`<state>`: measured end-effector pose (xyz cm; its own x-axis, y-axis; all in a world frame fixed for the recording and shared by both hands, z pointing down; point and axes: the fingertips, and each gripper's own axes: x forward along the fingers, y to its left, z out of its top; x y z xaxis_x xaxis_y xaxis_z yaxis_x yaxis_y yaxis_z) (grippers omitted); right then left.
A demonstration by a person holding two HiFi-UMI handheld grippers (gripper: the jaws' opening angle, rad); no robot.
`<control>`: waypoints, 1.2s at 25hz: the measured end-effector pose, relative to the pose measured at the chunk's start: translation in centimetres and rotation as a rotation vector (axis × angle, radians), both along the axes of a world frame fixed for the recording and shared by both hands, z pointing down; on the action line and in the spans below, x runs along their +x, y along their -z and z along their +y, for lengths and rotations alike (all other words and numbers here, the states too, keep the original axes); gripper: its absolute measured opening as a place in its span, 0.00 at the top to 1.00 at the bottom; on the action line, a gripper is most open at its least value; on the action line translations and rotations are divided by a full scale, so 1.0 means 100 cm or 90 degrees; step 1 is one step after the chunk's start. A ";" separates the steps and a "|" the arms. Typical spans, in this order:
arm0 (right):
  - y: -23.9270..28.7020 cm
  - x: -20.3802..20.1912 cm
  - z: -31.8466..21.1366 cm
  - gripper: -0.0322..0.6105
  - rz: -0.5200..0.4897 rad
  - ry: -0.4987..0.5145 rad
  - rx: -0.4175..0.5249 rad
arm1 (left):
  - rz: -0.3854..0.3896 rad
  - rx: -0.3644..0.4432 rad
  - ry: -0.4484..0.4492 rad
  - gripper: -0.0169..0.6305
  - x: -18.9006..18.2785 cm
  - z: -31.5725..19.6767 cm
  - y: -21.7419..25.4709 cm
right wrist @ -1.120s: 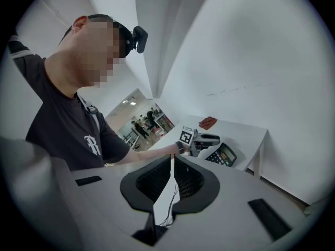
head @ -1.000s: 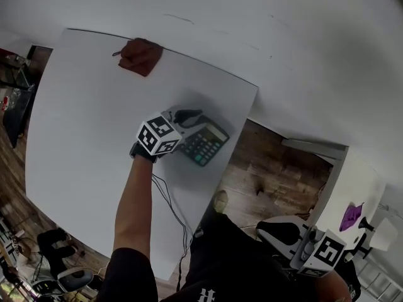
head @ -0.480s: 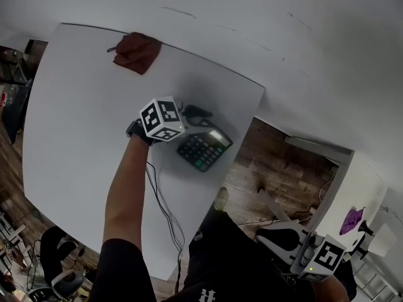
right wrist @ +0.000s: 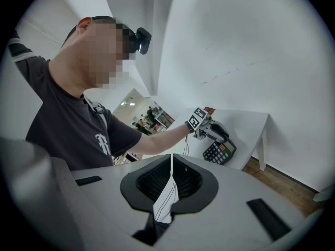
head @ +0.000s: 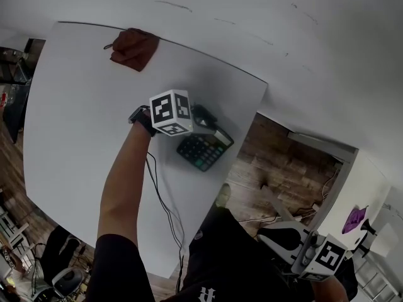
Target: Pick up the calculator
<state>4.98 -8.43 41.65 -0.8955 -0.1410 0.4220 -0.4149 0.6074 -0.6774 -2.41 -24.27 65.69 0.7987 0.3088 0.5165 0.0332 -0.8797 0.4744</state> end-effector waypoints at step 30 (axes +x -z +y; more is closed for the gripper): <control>0.024 -0.091 0.001 0.93 -0.090 0.087 0.063 | 0.075 -0.133 0.059 0.91 0.011 0.037 0.059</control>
<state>-4.07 -8.34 39.23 -0.9584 -0.0495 0.2812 -0.2299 0.7179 -0.6571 -1.30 -20.56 59.77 0.8795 0.3218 0.3506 0.0230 -0.7646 0.6441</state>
